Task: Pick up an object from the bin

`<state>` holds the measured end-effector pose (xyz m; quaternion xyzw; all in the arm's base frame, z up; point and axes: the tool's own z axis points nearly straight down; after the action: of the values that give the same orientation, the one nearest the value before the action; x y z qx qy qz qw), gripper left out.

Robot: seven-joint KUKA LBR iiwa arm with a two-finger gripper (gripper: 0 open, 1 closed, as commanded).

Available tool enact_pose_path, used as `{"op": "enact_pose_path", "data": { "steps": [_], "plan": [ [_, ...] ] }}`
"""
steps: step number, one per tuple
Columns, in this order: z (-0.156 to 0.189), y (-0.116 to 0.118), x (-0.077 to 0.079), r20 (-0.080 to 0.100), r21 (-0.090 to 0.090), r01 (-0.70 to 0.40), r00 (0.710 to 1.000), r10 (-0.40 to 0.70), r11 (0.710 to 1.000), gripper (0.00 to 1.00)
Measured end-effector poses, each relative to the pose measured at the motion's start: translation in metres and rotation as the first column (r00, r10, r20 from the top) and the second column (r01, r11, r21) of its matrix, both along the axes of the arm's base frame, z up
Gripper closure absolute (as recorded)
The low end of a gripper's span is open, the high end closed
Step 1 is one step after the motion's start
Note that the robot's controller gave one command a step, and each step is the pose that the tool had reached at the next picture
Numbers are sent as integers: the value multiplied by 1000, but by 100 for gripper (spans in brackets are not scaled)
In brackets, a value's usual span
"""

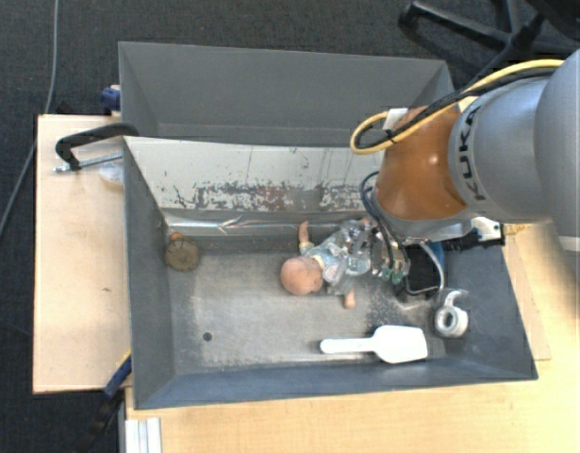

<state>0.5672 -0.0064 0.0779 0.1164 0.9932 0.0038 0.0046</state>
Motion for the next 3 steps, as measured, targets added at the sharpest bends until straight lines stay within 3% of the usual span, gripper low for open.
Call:
{"op": "enact_pose_path", "data": {
  "steps": [1, 2, 3],
  "plan": [
    [0, 0, 0, 0, 0, 0, 1000, 0, 1000, 100],
    [35, 0, -1, -8, 0, -5, 1000, 5, 1000, 100],
    [83, -5, 18, 3, 1, 29, 1000, -29, 1000, 100]
  ]
}}
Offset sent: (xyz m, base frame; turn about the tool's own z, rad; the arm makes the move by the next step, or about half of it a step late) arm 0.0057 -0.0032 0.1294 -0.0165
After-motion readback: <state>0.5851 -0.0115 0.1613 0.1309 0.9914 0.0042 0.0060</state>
